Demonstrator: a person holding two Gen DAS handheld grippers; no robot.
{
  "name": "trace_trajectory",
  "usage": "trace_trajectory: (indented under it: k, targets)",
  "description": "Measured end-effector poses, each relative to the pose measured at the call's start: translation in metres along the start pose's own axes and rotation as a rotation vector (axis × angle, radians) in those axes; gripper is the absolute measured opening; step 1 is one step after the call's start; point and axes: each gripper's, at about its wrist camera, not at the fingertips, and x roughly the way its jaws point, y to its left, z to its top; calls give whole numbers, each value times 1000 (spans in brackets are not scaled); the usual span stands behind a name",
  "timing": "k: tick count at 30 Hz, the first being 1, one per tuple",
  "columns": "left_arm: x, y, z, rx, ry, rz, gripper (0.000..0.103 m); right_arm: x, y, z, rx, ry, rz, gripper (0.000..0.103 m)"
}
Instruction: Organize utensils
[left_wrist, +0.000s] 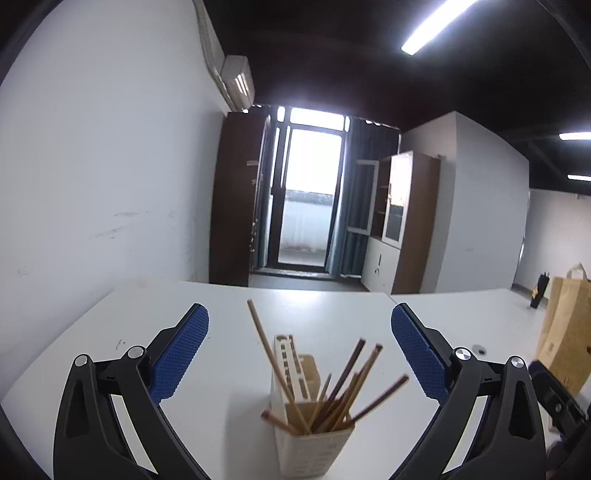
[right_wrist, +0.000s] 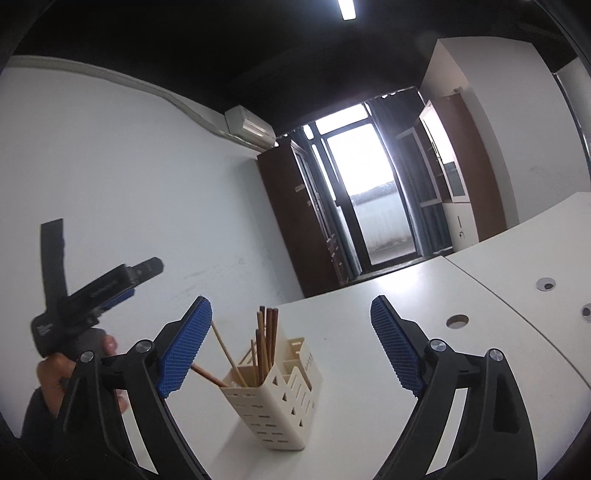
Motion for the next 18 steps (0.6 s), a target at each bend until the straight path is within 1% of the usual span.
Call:
trace_trajectory:
  k: [2, 5, 7, 9, 13, 18]
  targets:
    - [-17, 7, -17, 33, 35, 11, 97, -3, 13, -5, -47, 44, -12, 89]
    - [-36, 22, -43, 67, 112, 28, 97, -3, 35, -16, -114, 141, -9, 89]
    - [-48, 33, -60, 75, 143, 50, 97, -2, 50, -25, -138, 197, 16, 89]
    - [-58, 44, -80, 73, 187, 68, 97, -7, 62, -37, -164, 235, 20, 89]
    - [-74, 60, -104, 65, 251, 75, 97, -19, 80, -54, -189, 275, 17, 89]
    - [-102, 68, -125, 82, 283, 98, 97, -34, 93, -62, -183, 280, 1, 89]
